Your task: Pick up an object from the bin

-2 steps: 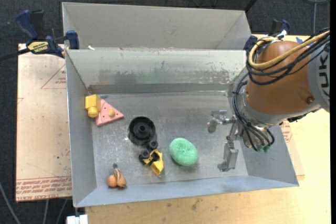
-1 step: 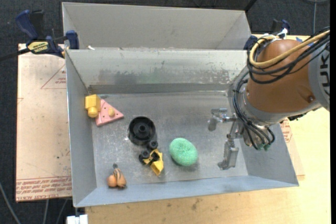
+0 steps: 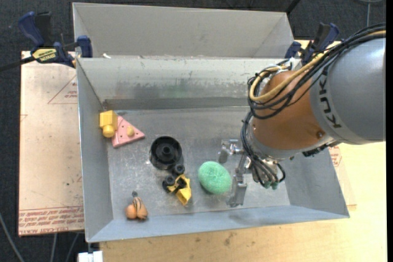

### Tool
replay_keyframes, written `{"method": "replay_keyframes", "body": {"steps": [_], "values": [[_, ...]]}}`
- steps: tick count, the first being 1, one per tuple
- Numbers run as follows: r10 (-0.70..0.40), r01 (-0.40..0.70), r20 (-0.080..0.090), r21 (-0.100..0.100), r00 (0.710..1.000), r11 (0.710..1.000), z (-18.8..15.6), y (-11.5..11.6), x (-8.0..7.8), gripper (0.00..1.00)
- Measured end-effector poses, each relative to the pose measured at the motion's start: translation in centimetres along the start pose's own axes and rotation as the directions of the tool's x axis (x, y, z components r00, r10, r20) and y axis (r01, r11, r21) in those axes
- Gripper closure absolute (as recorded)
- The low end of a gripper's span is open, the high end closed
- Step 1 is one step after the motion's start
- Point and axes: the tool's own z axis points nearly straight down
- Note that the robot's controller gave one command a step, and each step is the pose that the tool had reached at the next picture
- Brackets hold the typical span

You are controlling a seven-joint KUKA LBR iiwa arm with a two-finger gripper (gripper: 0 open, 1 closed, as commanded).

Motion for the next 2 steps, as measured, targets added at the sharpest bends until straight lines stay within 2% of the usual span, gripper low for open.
{"method": "replay_keyframes", "body": {"steps": [1,2], "values": [[-0.007,0.007,-0.009,0.001,1.0,1.0,0.9,0.8,0.0,0.0],[0.087,-0.087,-0.005,0.001,0.996,0.996,1.1,2.3,0.9,0.0]]}}
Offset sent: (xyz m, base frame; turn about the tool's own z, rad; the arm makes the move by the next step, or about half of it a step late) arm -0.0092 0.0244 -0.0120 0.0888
